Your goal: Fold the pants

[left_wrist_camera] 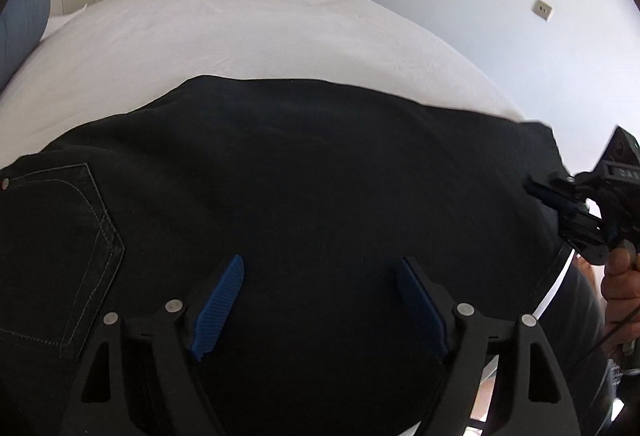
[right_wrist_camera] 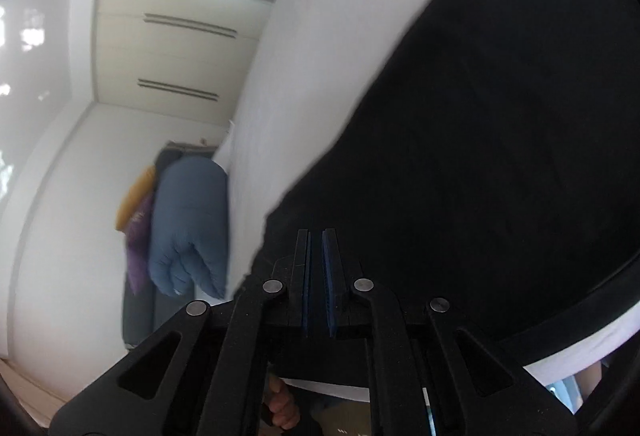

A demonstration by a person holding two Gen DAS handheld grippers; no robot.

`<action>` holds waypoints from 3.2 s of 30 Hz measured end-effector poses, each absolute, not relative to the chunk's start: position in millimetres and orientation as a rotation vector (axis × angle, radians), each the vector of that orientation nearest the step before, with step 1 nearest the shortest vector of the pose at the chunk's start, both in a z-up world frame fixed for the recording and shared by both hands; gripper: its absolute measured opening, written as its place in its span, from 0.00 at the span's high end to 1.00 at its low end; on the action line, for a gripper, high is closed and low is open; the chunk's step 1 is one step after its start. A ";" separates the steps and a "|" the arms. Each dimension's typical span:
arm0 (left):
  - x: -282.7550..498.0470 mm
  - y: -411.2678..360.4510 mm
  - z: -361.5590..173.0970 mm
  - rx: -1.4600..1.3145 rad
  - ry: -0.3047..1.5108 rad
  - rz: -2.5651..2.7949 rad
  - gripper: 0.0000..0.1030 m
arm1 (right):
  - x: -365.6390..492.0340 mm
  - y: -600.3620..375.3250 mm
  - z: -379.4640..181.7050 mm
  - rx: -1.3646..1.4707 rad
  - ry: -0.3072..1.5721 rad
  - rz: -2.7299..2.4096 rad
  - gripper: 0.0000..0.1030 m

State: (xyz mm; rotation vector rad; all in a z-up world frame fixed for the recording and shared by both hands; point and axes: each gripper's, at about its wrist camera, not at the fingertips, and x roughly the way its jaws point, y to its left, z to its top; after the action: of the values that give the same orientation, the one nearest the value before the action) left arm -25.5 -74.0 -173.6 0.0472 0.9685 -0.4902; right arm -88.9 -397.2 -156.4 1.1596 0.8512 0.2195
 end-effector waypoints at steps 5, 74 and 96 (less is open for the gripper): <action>-46.6 -56.1 -172.3 0.028 0.961 -0.500 0.23 | -117.5 -431.5 -192.1 1.225 0.836 0.125 1.00; 1.8 35.6 -173.3 -0.146 1.008 -0.378 0.51 | -188.1 -628.8 -195.2 1.317 0.448 -0.387 0.93; 8.0 20.1 -176.4 -0.126 1.027 -0.345 0.51 | -199.3 -568.2 -213.9 1.543 0.485 -0.251 0.43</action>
State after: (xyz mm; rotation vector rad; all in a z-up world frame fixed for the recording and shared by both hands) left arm 8.0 20.1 -176.4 -0.1264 1.0269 -0.3446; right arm -199.3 -568.2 -213.9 1.5432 0.4848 -0.2511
